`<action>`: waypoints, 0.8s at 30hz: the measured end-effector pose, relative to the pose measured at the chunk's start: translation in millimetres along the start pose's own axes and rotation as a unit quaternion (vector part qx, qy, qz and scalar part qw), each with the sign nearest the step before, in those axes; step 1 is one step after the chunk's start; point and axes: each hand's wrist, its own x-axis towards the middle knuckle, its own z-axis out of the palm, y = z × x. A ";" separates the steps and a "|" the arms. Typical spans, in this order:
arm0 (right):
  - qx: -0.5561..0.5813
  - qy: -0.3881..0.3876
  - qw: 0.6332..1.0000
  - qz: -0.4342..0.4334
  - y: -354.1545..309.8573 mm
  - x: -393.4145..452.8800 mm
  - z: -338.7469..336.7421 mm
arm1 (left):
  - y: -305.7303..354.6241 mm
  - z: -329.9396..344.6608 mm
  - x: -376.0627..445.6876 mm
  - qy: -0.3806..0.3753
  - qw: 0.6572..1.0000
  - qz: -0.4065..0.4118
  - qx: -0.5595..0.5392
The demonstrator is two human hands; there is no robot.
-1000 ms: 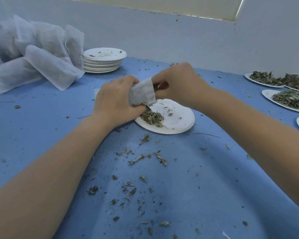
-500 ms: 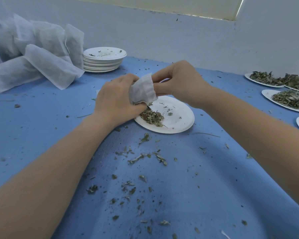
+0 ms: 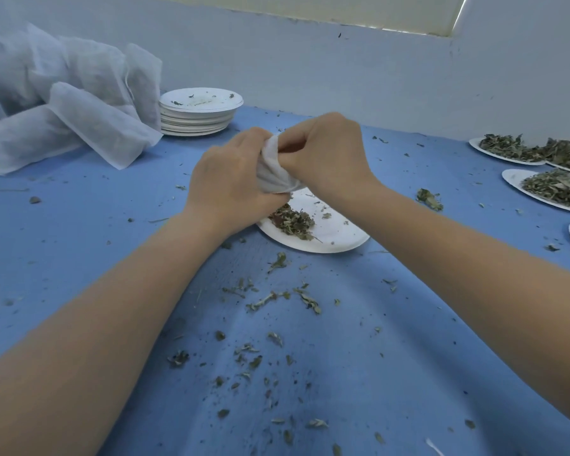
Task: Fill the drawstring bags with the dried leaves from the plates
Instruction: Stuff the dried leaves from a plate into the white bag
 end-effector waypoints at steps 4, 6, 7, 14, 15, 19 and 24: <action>0.003 -0.051 0.998 0.025 3.0 5.2 -11.7 | -10.3 -3.4 2.3 -0.006 0.999 -0.033 0.029; 0.008 -0.126 0.992 0.028 7.8 6.8 -15.1 | -15.8 -4.5 2.9 -0.005 0.998 -0.048 0.026; 0.013 -0.153 0.988 0.029 10.5 7.1 -15.8 | -18.4 -4.8 2.9 -0.006 0.998 -0.053 0.026; 0.003 -0.188 0.980 0.069 26.3 6.0 -12.0 | -28.7 -3.0 1.1 0.003 0.996 -0.082 0.045; -0.039 -0.216 0.974 0.059 28.2 4.3 -7.9 | -28.5 -2.6 1.0 0.005 0.996 -0.081 0.046; -0.095 -0.274 0.956 0.051 31.6 1.2 7.4 | -27.5 -2.3 0.2 0.011 0.995 -0.089 0.044; -0.140 -0.288 0.947 0.037 32.6 6.2 14.2 | -26.6 -2.3 -0.3 0.006 0.995 -0.091 0.044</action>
